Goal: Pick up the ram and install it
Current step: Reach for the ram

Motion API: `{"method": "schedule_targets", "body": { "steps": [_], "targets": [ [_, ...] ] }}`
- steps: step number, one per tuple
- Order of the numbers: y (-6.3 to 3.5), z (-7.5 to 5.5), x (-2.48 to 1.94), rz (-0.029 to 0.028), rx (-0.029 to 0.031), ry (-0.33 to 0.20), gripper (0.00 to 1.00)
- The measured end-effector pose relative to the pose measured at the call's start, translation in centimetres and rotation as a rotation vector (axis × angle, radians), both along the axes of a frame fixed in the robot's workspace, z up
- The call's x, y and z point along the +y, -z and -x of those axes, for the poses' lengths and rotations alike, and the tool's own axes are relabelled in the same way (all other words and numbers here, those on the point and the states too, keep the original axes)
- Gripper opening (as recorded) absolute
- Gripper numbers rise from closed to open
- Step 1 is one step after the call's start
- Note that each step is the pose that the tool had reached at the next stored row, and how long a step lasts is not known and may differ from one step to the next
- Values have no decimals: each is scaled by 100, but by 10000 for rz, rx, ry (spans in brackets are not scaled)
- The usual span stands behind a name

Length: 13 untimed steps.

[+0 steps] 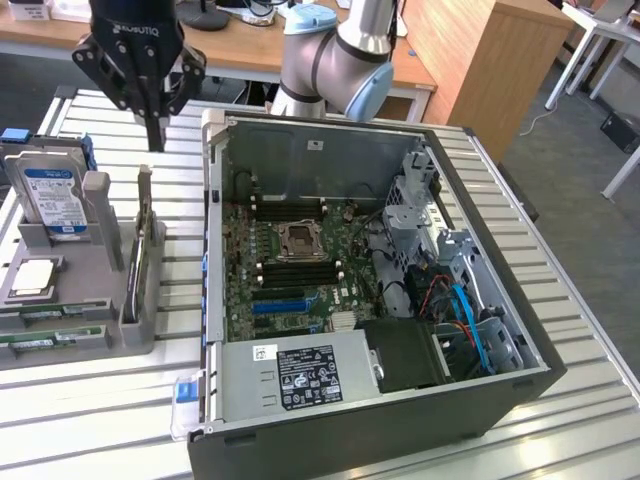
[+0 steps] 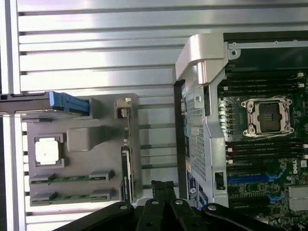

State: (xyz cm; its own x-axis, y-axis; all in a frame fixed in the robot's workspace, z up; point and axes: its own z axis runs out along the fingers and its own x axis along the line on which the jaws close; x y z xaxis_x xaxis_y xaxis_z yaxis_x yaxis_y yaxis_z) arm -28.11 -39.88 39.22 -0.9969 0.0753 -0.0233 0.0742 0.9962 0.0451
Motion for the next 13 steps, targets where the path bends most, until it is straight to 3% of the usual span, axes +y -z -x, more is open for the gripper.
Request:
{"method": "schedule_targets", "body": {
  "steps": [13],
  "targets": [
    [3, 373, 0, 1, 0, -1, 11]
  ]
}}
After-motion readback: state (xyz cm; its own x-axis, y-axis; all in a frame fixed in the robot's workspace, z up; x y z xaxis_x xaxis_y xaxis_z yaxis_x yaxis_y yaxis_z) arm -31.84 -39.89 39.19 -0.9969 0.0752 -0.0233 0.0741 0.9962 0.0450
